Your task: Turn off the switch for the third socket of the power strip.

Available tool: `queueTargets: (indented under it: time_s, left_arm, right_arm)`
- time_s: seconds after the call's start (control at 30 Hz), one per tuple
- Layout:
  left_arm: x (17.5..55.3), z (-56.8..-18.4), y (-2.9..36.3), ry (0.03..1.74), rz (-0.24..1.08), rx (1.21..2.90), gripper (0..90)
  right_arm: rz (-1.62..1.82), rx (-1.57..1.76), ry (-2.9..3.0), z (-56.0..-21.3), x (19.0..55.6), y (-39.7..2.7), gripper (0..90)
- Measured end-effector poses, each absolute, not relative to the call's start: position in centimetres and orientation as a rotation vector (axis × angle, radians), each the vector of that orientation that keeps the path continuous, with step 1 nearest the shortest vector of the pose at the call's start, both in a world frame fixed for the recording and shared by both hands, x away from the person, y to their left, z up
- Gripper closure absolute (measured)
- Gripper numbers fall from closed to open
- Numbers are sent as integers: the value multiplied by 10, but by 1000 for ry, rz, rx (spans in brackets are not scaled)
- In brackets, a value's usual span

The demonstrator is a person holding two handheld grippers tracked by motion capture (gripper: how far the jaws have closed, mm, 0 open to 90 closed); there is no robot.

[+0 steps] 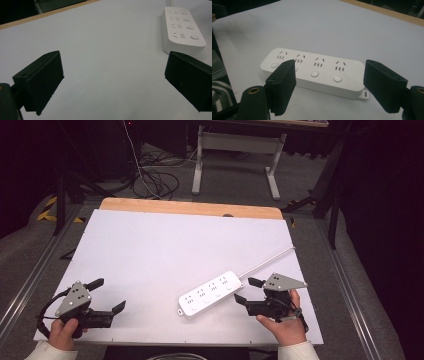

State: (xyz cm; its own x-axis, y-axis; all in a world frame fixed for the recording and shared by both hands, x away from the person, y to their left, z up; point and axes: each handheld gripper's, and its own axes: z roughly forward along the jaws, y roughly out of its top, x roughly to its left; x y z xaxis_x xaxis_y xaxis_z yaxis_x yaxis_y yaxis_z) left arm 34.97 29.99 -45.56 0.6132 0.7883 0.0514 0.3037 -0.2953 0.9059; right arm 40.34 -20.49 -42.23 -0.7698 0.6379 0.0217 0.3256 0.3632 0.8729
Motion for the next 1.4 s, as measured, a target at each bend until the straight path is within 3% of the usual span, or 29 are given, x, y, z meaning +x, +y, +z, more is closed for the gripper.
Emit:
queueTargets:
  time_s: [1.0,1.4]
  left_arm:
    - [340,-455,305,869,618,1860,21]
    - [342,-457,304,865,682,1860,23]
  right_arm:
    - [1310,914,2380,-485,395,-237,258]
    - [1224,861,2334,-481,391,-233,258]
